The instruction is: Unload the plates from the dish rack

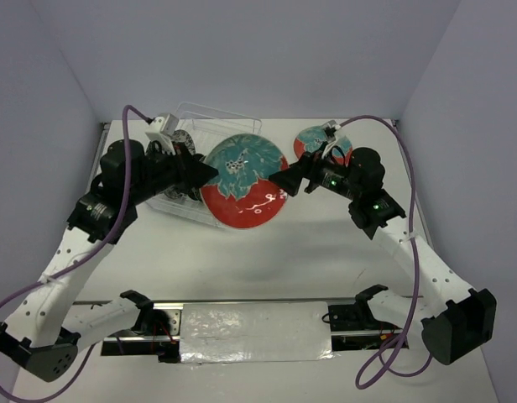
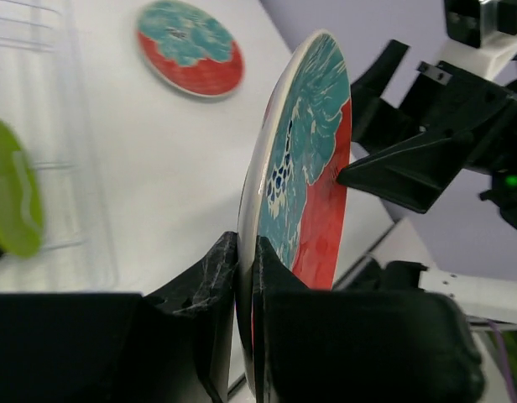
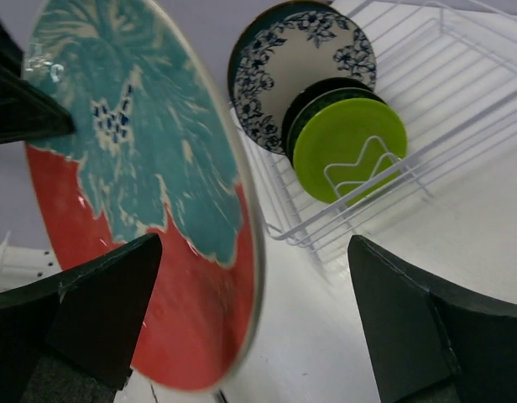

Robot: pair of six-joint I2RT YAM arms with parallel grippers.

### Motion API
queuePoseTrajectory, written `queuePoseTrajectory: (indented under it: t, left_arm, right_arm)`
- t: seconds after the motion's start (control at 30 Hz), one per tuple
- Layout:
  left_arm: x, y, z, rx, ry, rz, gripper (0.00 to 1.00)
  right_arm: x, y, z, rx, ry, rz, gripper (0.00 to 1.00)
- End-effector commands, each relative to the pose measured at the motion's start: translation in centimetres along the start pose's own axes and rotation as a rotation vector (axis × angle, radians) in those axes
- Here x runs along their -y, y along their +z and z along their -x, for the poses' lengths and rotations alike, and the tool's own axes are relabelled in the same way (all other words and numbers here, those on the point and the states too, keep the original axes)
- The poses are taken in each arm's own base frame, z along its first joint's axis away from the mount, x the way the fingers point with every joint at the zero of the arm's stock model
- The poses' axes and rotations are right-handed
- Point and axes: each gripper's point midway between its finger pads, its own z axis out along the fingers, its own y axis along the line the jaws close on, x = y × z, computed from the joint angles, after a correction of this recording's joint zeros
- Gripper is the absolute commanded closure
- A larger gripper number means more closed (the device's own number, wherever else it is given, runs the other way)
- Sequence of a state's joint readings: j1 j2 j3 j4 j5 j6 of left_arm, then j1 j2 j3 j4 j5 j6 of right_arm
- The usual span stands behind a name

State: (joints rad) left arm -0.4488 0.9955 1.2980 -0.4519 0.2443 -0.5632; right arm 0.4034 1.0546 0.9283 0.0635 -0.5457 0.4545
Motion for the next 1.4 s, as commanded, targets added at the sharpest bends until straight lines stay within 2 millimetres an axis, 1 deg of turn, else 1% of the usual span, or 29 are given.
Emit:
queuePoseTrajectory:
  t: [0.0,0.03,0.07,0.13,0.17,0.23,0.27,0.3,0.4,0.43,0.5,0.53,0.57,0.6,0.7,0.83,0.87,0.9,0.93,0.97,1.0,1.03,1.07,1.1,1.13,1.17,1.2,1.23,1.37]
  left_arm:
    - [8.8,-2.3,7.4,0.276,0.011,-0.407,1.00]
    - [8.7,-2.1,7.0,0.272,0.004,-0.412,1.00]
    - [8.7,-2.1,7.0,0.276,-0.003,-0.419,1.00]
    - [8.5,-2.0,7.1,0.292,-0.004,-0.410,1.00]
    - [8.3,-1.9,7.1,0.296,0.002,-0.406,1.00]
    - [7.6,-1.5,7.2,0.300,-0.002,-0.368,1.00]
    - [7.1,-1.3,7.2,0.302,0.008,-0.340,0.90]
    - [6.0,-0.8,7.4,0.308,-0.002,-0.279,0.70]
    - [2.7,0.5,6.8,0.275,-0.020,-0.104,0.21]
    - [0.7,0.5,6.7,0.263,-0.038,0.012,0.03]
    - [-1.0,0.4,6.7,0.249,-0.022,0.119,0.00]
    - [-2.8,0.2,5.9,0.219,-0.023,0.214,0.01]
    - [-3.6,0.0,5.8,0.207,0.003,0.254,0.00]
    - [-4.2,-0.4,5.6,0.198,0.020,0.292,0.00]
    - [-6.6,-1.2,3.6,0.127,0.081,0.394,0.00]
    - [-8.5,-1.7,0.4,0.044,0.142,0.432,0.00]
    - [-8.8,-1.9,-0.1,0.037,0.147,0.441,0.01]
    - [-9.4,-1.8,-1.1,0.009,0.151,0.449,0.00]
    - [-9.5,-1.9,-1.5,-0.004,0.167,0.448,0.00]
    - [-9.9,-2.0,-2.2,-0.021,0.170,0.459,0.01]
    - [-10.1,-2.1,-2.4,-0.026,0.178,0.462,0.00]
    - [-10.2,-2.3,-2.6,-0.032,0.191,0.463,0.00]
    - [-10.4,-2.5,-2.9,-0.035,0.199,0.468,0.00]
    - [-10.5,-2.6,-3.0,-0.038,0.205,0.470,0.01]
    - [-10.6,-2.7,-3.1,-0.038,0.213,0.470,0.00]
    - [-10.6,-2.8,-3.5,-0.043,0.218,0.466,0.01]
    - [-10.5,-2.8,-3.5,-0.038,0.220,0.457,0.01]
    - [-10.4,-2.8,-3.6,-0.038,0.221,0.449,0.00]
    - [-10.0,-2.8,-3.7,-0.035,0.223,0.423,0.01]
  right_arm:
    - [-2.8,-0.4,0.8,0.025,-0.043,0.145,0.01]
    - [-2.9,-0.7,0.7,0.019,-0.041,0.160,0.04]
    - [-2.9,-0.7,0.7,0.018,-0.037,0.167,0.20]
    - [-2.8,-1.1,0.5,0.015,-0.022,0.178,0.36]
    - [-2.6,-1.4,0.7,0.020,-0.004,0.188,0.56]
    - [-2.0,-1.9,0.6,0.027,0.024,0.191,0.78]
    - [-1.5,-2.3,1.0,0.044,0.044,0.183,0.95]
    - [-0.8,-2.5,0.8,0.046,0.069,0.164,0.99]
    - [2.0,-2.9,1.4,0.080,0.113,0.065,1.00]
    - [2.9,-3.0,1.5,0.087,0.134,0.035,1.00]
    - [6.2,-3.7,2.6,0.142,0.203,-0.072,1.00]
    - [7.6,-4.0,2.9,0.163,0.250,-0.119,1.00]
    - [9.7,-4.2,3.7,0.199,0.285,-0.196,1.00]
    - [12.5,-5.5,4.8,0.246,0.317,-0.284,1.00]
    - [18.6,-7.0,6.4,0.331,0.424,-0.455,1.00]
    - [26.2,-7.0,7.0,0.389,0.581,-0.594,1.00]
    - [27.1,-6.6,8.6,0.409,0.584,-0.593,1.00]
    - [29.9,-5.7,7.0,0.379,0.659,-0.610,1.00]
    - [30.8,-5.0,7.5,0.389,0.655,-0.584,1.00]
    - [31.3,-4.3,9.2,0.403,0.644,-0.556,1.00]
    - [33.3,-3.4,8.6,0.393,0.657,-0.543,1.00]
    - [33.8,-2.7,8.6,0.376,0.655,-0.524,1.00]
    - [34.2,-2.2,10.4,0.386,0.629,-0.512,1.00]
    - [36.3,-1.7,8.8,0.352,0.665,-0.538,1.00]
    - [37.1,-1.4,8.6,0.338,0.677,-0.544,1.00]
    - [37.6,-1.1,9.7,0.345,0.667,-0.539,1.00]
    - [38.5,-0.9,9.4,0.340,0.687,-0.548,1.00]
    - [39.9,-0.6,7.9,0.320,0.723,-0.568,1.00]
    - [41.7,0.0,7.2,0.308,0.756,-0.568,0.95]
